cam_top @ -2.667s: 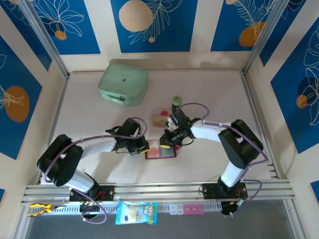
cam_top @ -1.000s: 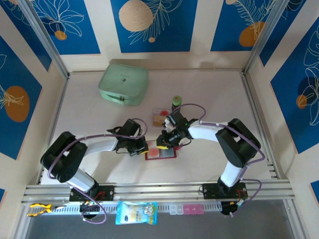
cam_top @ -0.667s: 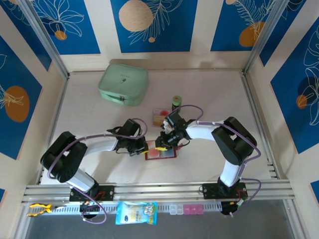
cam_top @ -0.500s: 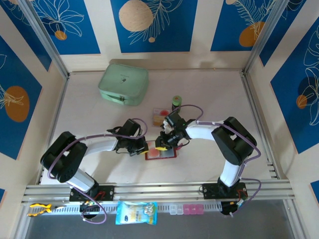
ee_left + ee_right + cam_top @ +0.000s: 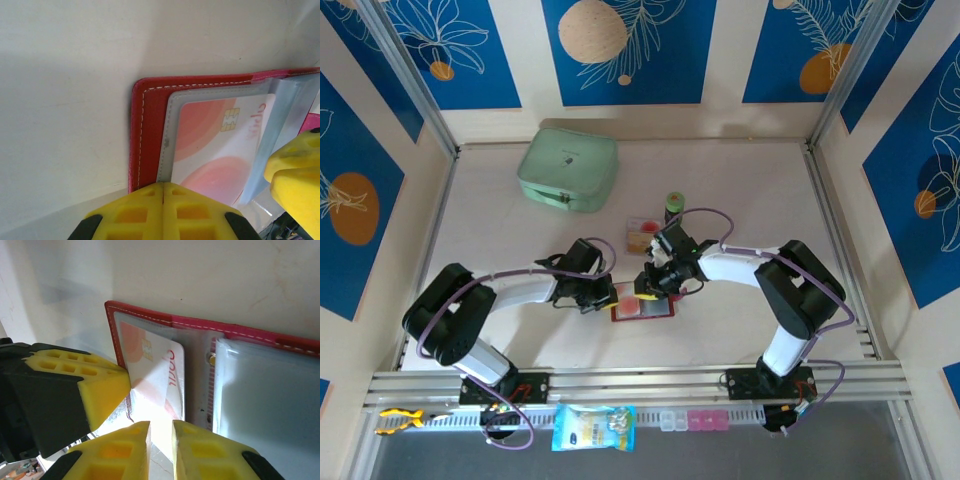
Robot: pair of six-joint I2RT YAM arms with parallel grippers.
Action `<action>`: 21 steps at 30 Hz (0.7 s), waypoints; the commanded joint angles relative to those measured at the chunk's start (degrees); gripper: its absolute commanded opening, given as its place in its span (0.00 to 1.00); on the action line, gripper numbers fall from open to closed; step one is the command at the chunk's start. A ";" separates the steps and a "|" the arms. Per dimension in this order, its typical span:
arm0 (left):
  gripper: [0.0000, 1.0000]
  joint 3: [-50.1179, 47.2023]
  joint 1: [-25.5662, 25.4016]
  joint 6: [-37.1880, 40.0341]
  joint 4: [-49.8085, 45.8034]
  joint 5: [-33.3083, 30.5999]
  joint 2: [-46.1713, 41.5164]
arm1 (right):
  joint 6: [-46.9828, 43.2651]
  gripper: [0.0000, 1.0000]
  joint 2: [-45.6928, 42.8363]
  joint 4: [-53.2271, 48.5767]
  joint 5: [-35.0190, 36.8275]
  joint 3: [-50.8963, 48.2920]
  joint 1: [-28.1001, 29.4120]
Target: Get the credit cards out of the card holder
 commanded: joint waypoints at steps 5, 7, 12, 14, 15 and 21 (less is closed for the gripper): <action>0.05 0.36 0.49 1.33 -2.77 -0.31 1.31 | -0.16 0.18 1.74 1.79 -1.66 -1.62 -0.16; 0.05 0.37 0.48 1.29 -2.82 -0.40 1.31 | -0.09 0.18 1.90 2.01 -1.71 -1.64 0.01; 0.05 0.37 0.49 1.23 -2.92 -0.40 1.35 | -0.30 0.18 2.45 2.38 -2.01 -1.70 0.03; 0.05 0.46 0.50 1.26 -2.97 -0.40 1.32 | -0.27 0.18 2.56 2.62 -2.12 -1.88 0.02; 0.05 0.46 0.48 1.28 -3.04 -0.40 1.21 | -0.27 0.18 2.75 2.68 -2.08 -1.92 0.09; 0.04 0.37 0.44 1.24 -3.22 -0.49 1.14 | -0.40 0.17 2.88 2.36 -1.39 -2.23 0.06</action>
